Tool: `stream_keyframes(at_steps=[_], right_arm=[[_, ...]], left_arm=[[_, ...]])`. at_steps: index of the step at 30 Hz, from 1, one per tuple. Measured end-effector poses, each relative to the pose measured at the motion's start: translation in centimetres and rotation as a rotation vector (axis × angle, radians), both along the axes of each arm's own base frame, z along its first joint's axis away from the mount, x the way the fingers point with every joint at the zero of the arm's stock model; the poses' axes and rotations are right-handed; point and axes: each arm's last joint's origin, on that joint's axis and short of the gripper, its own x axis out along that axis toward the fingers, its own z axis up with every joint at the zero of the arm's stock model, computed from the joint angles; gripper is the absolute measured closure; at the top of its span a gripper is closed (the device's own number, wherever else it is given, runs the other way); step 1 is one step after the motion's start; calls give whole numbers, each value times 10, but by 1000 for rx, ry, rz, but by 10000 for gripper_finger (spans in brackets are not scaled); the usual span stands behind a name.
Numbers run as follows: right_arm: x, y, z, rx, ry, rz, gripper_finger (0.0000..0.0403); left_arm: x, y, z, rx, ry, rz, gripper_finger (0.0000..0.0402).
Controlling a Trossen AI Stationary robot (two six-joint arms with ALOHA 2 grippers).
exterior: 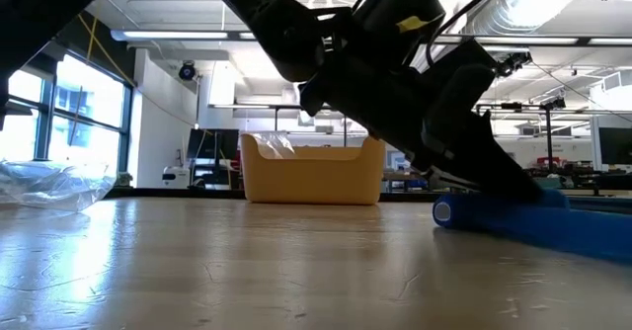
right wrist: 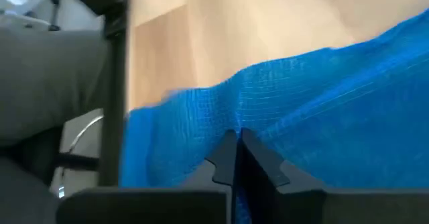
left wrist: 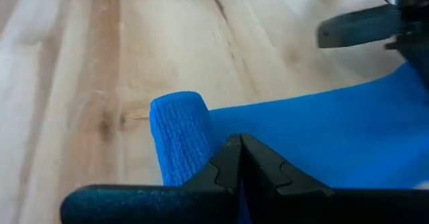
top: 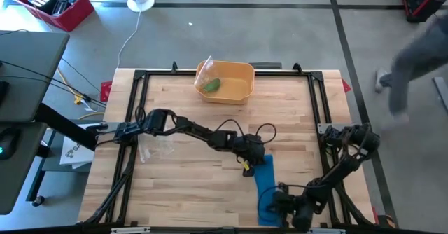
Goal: Roll bandage
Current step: Roll the blue bandage
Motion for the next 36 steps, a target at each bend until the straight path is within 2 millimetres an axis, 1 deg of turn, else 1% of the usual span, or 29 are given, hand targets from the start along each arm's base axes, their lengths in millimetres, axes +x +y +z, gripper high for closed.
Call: stream_keyframes(at_steps=[3,6,9,14,18,20,24,28,31,36], right_arm=[[-9,7,0,39,-3,8,388],[-16,12,1,65,-3,21,399],[-22,16,1,88,1,26,399],[-29,21,1,113,29,64,402],[-30,22,1,123,31,71,402],[-29,22,2,127,30,73,402],[-31,24,2,145,31,86,403],[-38,35,8,175,50,106,403],[-42,41,11,174,72,95,403],[-44,43,12,170,99,84,403]], left_arm=[[0,9,0,3,5,17,394],[1,18,-1,4,6,35,394],[1,25,-1,2,7,46,394],[1,33,-1,-39,11,6,394],[1,33,-2,-42,-5,-100,394],[0,33,-2,-46,-6,-125,394],[0,39,-3,-57,-3,-124,394],[-1,45,-3,-67,13,-118,394],[-2,46,-4,-63,27,-117,394],[-2,46,-4,-57,26,-120,394]])
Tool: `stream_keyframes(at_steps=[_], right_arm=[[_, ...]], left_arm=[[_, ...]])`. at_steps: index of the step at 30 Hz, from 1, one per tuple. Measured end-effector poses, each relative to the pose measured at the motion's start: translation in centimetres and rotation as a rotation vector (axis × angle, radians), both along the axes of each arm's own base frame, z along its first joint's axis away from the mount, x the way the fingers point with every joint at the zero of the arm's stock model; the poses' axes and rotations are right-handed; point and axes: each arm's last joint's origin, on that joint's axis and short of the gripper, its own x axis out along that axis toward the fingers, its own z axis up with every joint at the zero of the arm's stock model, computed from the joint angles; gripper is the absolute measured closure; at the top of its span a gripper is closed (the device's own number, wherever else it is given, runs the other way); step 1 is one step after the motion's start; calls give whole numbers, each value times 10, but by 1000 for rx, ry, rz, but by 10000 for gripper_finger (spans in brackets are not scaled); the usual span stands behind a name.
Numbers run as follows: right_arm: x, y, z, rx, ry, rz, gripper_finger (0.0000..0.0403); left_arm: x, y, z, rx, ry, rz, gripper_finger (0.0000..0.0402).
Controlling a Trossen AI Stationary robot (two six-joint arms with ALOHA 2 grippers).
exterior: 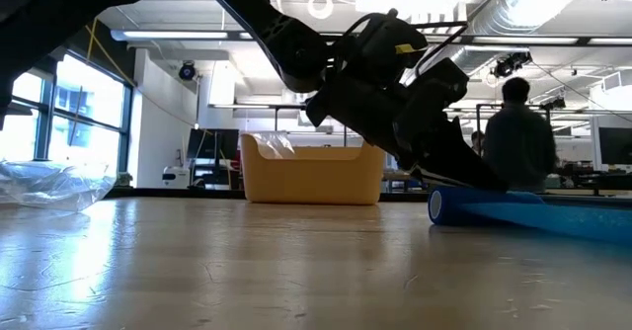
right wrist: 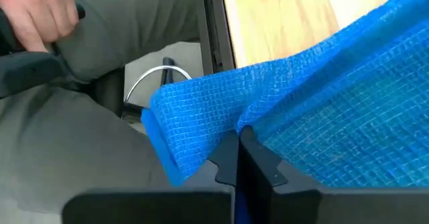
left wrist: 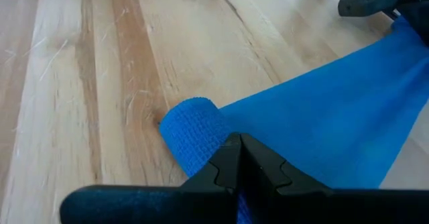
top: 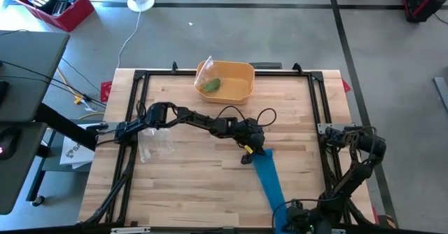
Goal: Roll bandage
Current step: Roll the blue bandage
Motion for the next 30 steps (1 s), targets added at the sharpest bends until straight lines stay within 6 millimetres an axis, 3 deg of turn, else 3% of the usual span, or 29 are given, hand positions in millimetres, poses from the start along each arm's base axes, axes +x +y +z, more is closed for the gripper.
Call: stream_keyframes(at_steps=[7,19,25,30], right_arm=[[3,8,10,-54,40,30,403],[9,24,56,-272,155,92,403],[22,22,72,-363,146,149,403],[39,9,67,-395,178,184,403]], left_arm=[[0,0,0,0,0,-2,394],[0,-1,0,-6,1,2,394],[0,-1,0,-6,1,2,394],[0,-2,0,-10,-4,3,394]])
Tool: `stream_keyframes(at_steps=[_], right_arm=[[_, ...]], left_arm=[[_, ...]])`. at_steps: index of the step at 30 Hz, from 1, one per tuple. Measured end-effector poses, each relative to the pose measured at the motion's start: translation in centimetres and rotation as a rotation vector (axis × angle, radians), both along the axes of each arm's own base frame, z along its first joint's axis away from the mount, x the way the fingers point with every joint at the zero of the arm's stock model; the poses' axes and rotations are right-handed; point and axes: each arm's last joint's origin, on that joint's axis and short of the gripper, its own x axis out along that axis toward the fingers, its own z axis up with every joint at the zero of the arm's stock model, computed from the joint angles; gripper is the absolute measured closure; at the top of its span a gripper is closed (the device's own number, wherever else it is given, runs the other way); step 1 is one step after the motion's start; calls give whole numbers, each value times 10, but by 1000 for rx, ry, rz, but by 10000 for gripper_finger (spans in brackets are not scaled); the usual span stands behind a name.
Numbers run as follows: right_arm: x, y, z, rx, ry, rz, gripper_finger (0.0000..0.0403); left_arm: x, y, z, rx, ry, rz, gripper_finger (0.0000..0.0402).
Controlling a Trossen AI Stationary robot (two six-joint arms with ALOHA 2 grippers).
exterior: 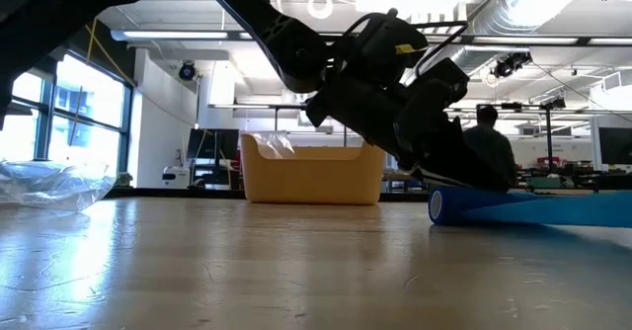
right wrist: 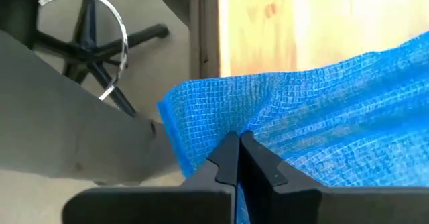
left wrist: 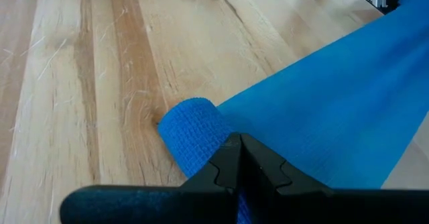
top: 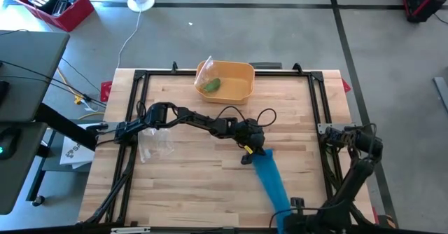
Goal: Roll bandage
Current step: Roll the blue bandage
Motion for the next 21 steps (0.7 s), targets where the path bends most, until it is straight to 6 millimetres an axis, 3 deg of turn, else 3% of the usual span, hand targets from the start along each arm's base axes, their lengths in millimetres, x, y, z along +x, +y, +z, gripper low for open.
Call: stream_keyframes(at_steps=[9,17,21], right_arm=[[29,-24,-12,-92,-67,33,386],[36,-28,-10,-113,-67,80,259],[34,-29,5,-60,-89,48,217]], left_arm=[[0,-2,0,-5,-3,-2,394],[0,-5,0,-4,-6,-7,394],[1,-8,1,-3,-12,-11,394]])
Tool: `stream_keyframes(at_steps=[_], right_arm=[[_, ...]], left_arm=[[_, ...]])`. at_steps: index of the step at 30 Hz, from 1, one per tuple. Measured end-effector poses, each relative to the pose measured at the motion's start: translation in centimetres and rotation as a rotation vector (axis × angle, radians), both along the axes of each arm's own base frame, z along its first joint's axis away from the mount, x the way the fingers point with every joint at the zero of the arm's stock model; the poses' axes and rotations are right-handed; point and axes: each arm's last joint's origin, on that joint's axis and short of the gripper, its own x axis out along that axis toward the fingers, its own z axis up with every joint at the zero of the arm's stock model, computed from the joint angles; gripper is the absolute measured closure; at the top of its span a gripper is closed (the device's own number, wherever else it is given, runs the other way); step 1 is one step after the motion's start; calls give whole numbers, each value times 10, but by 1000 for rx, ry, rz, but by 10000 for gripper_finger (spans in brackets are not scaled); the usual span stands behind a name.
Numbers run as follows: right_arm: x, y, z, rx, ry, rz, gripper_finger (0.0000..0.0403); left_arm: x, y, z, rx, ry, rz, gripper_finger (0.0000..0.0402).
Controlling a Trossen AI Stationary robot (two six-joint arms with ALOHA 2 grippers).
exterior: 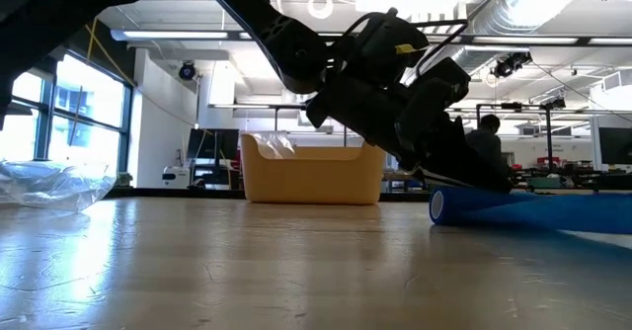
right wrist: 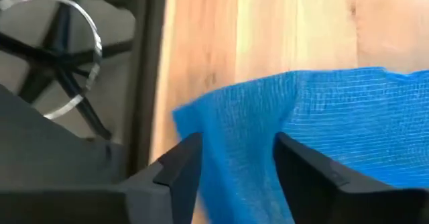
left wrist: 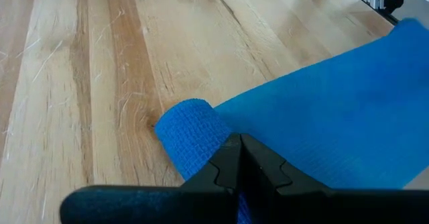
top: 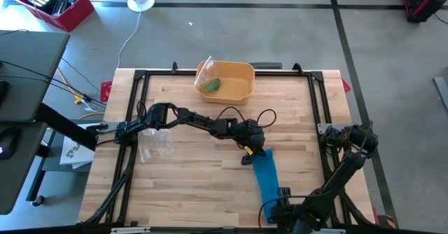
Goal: Roll bandage
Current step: Roll the blue bandage
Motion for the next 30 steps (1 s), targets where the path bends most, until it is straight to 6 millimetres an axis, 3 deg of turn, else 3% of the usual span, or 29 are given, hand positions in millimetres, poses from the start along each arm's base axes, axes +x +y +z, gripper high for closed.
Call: stream_keyframes(at_steps=[8,13,18,22,24,27,30], right_arm=[[-9,-12,24,33,35,-61,212],[-2,-23,21,-148,-151,-100,226],[13,-60,-2,-275,-210,-293,295],[21,-95,-40,-234,-223,-430,375],[20,-107,-58,-167,-213,-438,395],[13,-111,-72,-47,-204,-435,389],[1,-96,-75,87,-208,-425,396]], left_arm=[[1,-4,2,-3,-25,-1,394],[2,-5,2,-5,-29,-1,394],[2,-5,2,-5,-29,-2,394],[2,-5,2,-4,-29,0,394],[2,-5,2,6,-26,12,394],[1,-4,1,28,-15,41,394],[1,-3,1,37,-7,41,394]])
